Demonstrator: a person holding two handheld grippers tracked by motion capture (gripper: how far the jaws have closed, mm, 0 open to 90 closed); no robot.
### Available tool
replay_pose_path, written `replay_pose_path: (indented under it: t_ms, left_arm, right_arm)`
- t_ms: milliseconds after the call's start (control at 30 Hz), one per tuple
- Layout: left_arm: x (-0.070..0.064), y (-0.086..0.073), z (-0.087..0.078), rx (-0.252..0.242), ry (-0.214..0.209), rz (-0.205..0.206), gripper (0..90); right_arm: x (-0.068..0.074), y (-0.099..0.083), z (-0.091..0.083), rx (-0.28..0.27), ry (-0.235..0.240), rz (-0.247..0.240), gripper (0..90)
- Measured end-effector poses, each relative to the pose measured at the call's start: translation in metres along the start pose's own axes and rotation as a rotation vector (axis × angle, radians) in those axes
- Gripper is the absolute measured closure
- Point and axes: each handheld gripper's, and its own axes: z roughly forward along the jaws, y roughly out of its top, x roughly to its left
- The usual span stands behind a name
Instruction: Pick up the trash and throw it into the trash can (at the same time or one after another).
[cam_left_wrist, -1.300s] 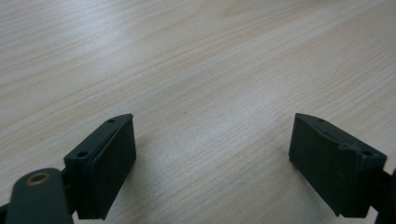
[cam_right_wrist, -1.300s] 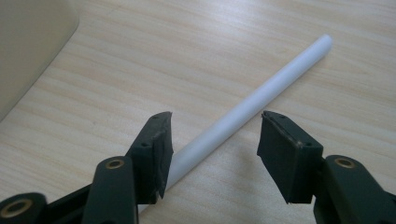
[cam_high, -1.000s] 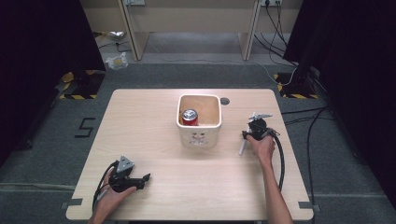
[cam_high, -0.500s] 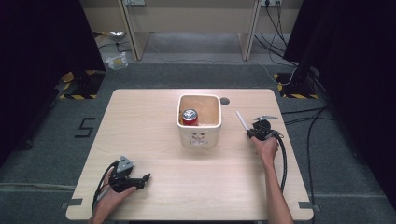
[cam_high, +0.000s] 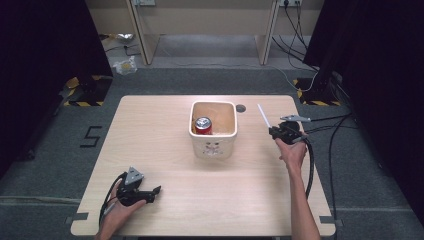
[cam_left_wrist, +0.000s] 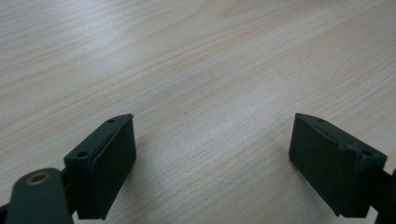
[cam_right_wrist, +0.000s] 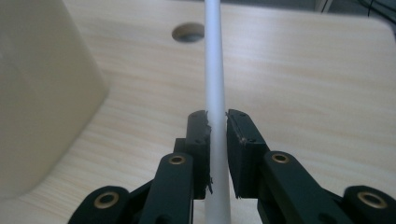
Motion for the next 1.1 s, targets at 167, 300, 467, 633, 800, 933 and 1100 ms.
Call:
replay_pose_path:
  t_ms: [167,300,467,633,800,933,1100]
  left_arm:
    - [0.0,0.0,0.0,-0.002,0.0,-0.001,13.9]
    - [0.0,0.0,0.0,-0.002,0.0,-0.001,13.9]
    - [0.0,0.0,0.0,-0.001,0.0,0.0,13.9]
    - [0.0,0.0,0.0,-0.001,0.0,0.0,13.9]
    - [0.0,0.0,0.0,-0.002,0.0,-0.001,13.9]
    - [0.0,0.0,0.0,-0.002,0.0,0.0,13.9]
    - [0.0,0.0,0.0,-0.001,0.0,-0.001,13.9]
  right_arm:
    - [0.007,0.012,-0.012,-0.036,0.009,-0.025,79.6]
    - [0.014,0.022,-0.019,-0.053,0.025,-0.046,79.5]
    - [0.016,0.026,-0.021,-0.064,0.041,-0.044,79.5]
    - [0.018,0.032,-0.024,-0.075,0.056,-0.045,79.5]
    - [0.026,0.043,-0.029,-0.1,0.078,-0.06,79.5]
    - [0.034,0.053,-0.033,-0.121,0.098,-0.065,79.5]
    - [0.044,0.065,-0.037,-0.137,0.113,-0.083,79.5]
